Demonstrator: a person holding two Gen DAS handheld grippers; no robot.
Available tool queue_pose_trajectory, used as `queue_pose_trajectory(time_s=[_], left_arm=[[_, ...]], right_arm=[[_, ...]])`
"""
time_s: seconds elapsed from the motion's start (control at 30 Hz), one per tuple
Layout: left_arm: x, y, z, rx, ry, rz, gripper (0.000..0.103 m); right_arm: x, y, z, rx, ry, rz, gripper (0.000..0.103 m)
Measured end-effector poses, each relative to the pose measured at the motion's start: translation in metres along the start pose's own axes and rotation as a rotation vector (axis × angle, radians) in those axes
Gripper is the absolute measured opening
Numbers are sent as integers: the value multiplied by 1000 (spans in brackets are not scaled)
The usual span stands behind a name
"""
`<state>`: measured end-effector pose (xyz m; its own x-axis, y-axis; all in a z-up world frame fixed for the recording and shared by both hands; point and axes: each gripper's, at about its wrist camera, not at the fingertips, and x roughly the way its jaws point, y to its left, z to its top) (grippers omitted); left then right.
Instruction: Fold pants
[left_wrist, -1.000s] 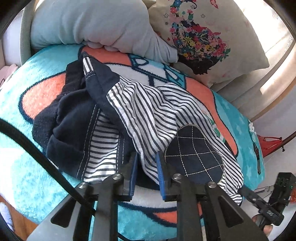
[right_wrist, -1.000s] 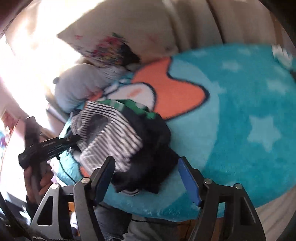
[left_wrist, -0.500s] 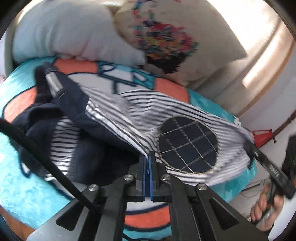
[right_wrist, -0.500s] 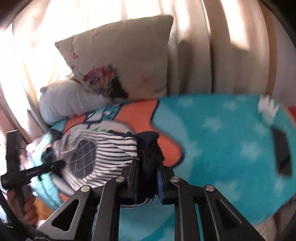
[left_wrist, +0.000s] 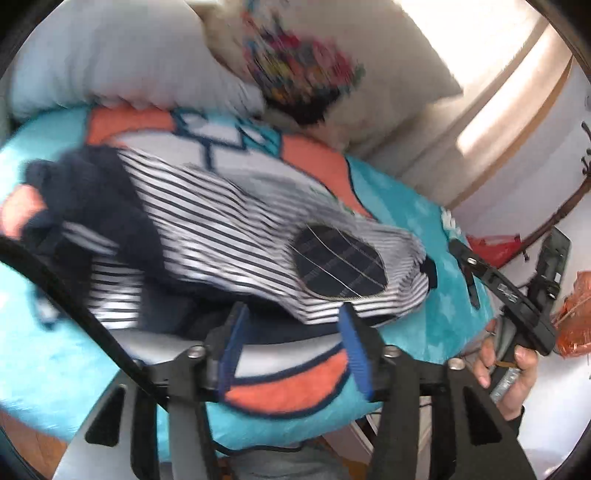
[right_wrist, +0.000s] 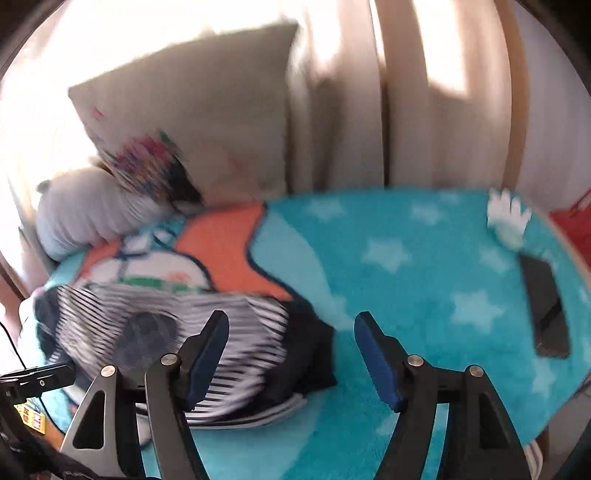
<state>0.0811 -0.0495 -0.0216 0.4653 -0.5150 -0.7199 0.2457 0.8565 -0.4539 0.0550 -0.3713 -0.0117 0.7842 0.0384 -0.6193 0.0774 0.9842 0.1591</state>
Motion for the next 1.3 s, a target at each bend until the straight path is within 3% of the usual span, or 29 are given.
queue_pose_trajectory(time_s=[0.1, 0.2, 0.27, 0.43, 0.63, 0.7, 0.77, 0.83, 0.87, 0.93, 1.1, 1.2, 1.3], left_arm=[[-26, 29, 6, -79, -52, 56, 51], [-43, 64, 20, -182, -119, 132, 51], [-46, 86, 30, -257, -122, 136, 51], [-41, 119, 43, -350, -128, 151, 51], [-37, 133, 57, -393, -171, 130, 51], [-35, 137, 60, -396, -173, 125, 45], [-27, 140, 67, -390, -158, 116, 27], [-19, 144, 70, -396, -146, 107, 15], [-16, 146, 71, -396, -138, 108, 12], [-18, 145, 71, -391, -147, 105, 11], [-53, 127, 59, -362, -198, 38, 10], [-71, 119, 43, -316, -224, 73, 10], [-53, 132, 29, -354, -160, 108, 11]], right_arm=[[-16, 27, 4, 0, -31, 141, 77], [-9, 76, -10, -52, 24, 370, 77], [1, 109, -24, -105, 66, 456, 77], [34, 192, -61, -249, 185, 567, 55], [58, 250, -71, -397, 206, 538, 54], [66, 262, -76, -443, 203, 482, 54], [74, 268, -82, -475, 216, 446, 45], [78, 271, -83, -481, 247, 457, 21], [79, 273, -84, -488, 247, 446, 16], [76, 271, -84, -490, 239, 434, 10], [48, 256, -75, -463, 195, 482, 7], [29, 241, -71, -434, 173, 525, 7], [20, 243, -82, -438, 192, 546, 7]])
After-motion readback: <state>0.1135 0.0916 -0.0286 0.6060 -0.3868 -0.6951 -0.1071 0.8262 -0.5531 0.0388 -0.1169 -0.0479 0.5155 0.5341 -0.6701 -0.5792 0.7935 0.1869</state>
